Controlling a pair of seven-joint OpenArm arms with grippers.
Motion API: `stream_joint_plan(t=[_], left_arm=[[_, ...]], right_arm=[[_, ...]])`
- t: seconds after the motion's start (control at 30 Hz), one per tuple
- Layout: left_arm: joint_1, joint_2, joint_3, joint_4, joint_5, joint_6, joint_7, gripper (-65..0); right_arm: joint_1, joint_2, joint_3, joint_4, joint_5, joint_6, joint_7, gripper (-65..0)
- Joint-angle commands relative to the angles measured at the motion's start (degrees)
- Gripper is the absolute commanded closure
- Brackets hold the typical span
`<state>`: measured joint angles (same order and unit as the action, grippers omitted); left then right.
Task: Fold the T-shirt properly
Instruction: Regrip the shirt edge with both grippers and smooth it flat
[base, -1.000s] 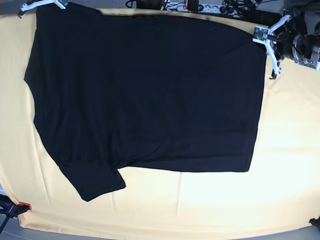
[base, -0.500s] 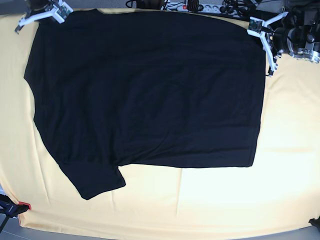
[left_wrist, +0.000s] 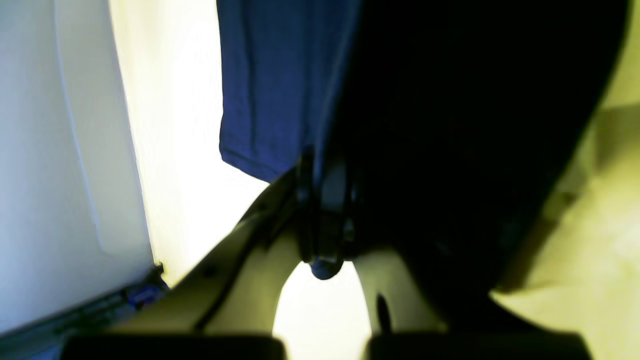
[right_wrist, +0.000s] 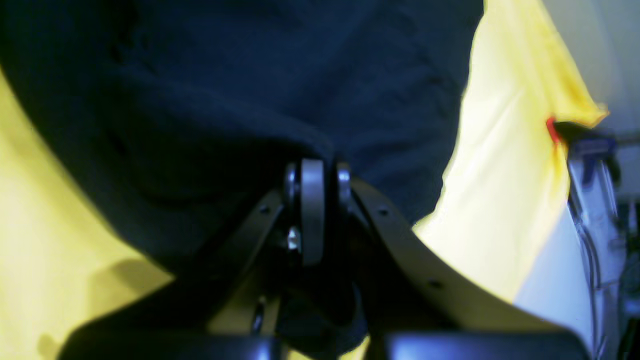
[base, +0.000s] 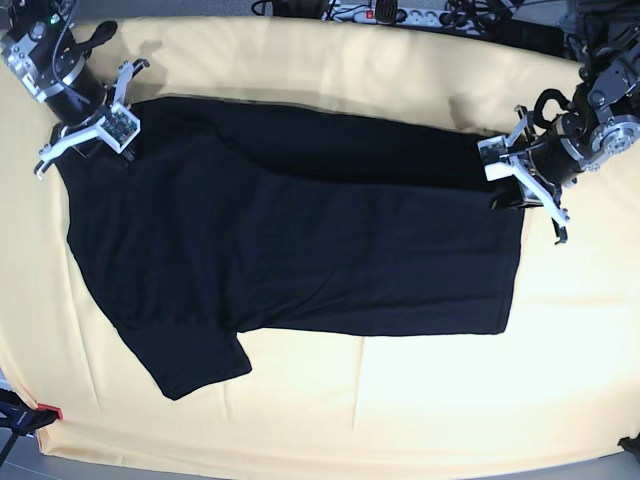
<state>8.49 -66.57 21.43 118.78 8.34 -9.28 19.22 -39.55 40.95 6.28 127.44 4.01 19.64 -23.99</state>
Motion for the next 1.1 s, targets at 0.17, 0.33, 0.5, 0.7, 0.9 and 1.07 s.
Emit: stream_joint_plan(t=[0.17,0.33,0.5,0.7,0.9,1.07], left_arm=[[-1.4,3.7,-0.5,-4.9,0.0,1.2,-2.3,0.0],[-1.4,6.5,-0.5,-7.1,0.1,1.2,-2.5,0.0],[-1.4,7.8,-0.5,-7.2,1.1,3.4,-2.4,0.0],[-1.4,8.3,-0.5,-7.1,1.7,5.2,-1.2,-17.5],[-1.5,7.7,-0.5,-7.1,0.4,1.5,2.2,-46.6],[-0.9,4.6,-0.5,-3.8,-2.3,-5.8,4.2,-46.6]], right_arm=[[7.9,0.9,0.5,-7.0,5.7,3.1,1.1,0.0],[12.1,0.6,0.5,-11.6,6.7,2.5,1.1,0.0],[13.4,0.6,0.5,-12.2,6.8,2.0,1.1,0.0],[13.9,0.7,0.5,-12.2,6.6,-0.6,0.4,-31.9],[14.0,0.7,0.5,-12.0,6.7,6.0,-3.9,-42.2],[13.7,1.0,0.5,-8.3,11.3,12.4,-9.4,-41.9]])
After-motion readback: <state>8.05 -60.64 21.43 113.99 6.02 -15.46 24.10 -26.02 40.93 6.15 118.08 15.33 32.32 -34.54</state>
